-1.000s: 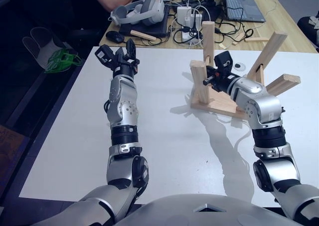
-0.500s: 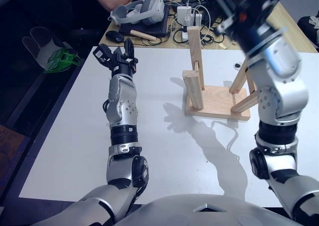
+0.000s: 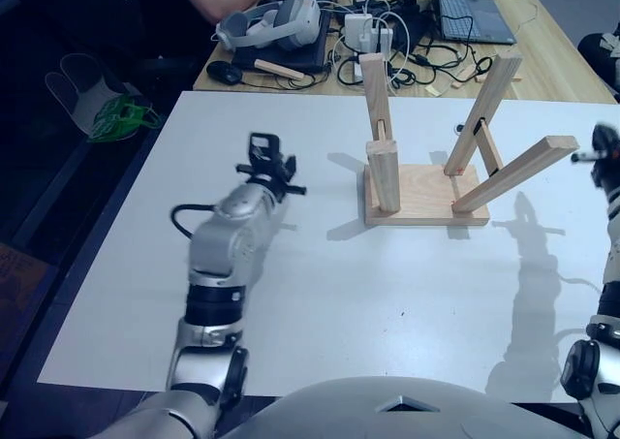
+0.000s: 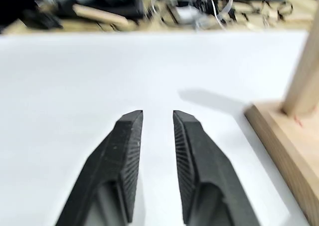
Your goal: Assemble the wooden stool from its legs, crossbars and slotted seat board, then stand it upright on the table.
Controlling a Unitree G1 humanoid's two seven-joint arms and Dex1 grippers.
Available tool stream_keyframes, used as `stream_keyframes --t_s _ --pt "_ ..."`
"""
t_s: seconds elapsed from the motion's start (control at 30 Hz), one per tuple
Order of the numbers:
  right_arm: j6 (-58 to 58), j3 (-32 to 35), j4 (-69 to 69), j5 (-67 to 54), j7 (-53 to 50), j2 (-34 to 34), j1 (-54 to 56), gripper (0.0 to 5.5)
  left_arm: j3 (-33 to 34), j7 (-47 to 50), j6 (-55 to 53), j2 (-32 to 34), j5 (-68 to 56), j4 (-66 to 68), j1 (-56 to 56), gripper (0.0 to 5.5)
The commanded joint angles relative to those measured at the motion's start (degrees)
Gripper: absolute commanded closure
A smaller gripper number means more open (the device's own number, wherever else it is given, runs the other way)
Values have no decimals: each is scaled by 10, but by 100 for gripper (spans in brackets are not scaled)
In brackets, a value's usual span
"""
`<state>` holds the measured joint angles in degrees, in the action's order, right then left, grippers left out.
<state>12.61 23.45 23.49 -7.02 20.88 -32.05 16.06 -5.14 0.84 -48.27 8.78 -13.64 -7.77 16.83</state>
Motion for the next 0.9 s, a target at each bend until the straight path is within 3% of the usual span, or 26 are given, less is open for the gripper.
stream_keyframes --t_s 0.03,0.1,0.33,0.57,0.9 --pt "-41 -70 148 38 56 -7 3 550 -54 -1 6 -47 28 85 -15 511" --pt "-76 -109 194 54 92 -2 5 550 -58 -7 22 -60 37 132 -8 545" --pt "-120 -203 195 61 249 -11 -27 550 -67 -60 -3 -72 29 136 -20 545" --pt "-96 -193 175 39 267 -41 -56 550 -80 -103 -59 -67 17 80 -38 545" --pt "-67 -203 125 7 288 -35 -70 550 -63 -91 0 -103 37 157 -9 545"
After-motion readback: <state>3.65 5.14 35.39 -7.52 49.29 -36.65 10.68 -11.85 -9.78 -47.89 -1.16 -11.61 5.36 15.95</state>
